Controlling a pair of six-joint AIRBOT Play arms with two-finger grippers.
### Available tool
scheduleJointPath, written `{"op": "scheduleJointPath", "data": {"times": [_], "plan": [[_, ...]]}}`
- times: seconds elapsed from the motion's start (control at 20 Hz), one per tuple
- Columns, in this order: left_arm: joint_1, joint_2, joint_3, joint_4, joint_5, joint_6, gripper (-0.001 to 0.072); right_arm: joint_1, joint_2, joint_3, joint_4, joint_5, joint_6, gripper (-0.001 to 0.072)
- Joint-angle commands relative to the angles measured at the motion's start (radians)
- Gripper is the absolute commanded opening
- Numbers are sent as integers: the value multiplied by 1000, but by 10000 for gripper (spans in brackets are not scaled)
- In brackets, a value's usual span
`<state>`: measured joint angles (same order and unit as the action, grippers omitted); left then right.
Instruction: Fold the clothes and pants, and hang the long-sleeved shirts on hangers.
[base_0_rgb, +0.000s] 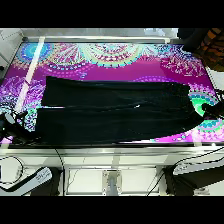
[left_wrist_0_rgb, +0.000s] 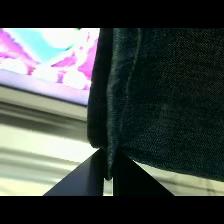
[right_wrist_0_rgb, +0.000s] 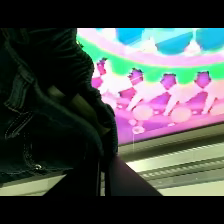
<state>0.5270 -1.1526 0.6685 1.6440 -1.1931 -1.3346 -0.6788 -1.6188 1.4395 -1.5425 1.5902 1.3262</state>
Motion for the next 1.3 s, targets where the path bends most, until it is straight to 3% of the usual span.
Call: {"op": "scheduleJointPath", "data": {"times": [0.0, 0.15, 0.3, 0.5, 0.85, 1.25], "plan": [[1, 40, 74, 87, -110, -3, 20, -1, 45, -2, 4, 24, -23, 9], [4, 126, 210, 107, -215, 53, 19, -17, 133, -23, 21, 6, -18, 8], [75, 193, 307, 109, -223, 79, 19, -74, 204, -23, 113, 15, -18, 7], [158, 185, 377, -2, -235, 80, 19, -175, 293, -23, 199, 11, -11, 5], [159, 119, 487, -46, -272, 90, 18, -243, 352, -22, 272, -12, -6, 5], [109, -161, 787, -355, -233, 104, 20, -241, 322, -22, 341, -72, 15, 5]]}}
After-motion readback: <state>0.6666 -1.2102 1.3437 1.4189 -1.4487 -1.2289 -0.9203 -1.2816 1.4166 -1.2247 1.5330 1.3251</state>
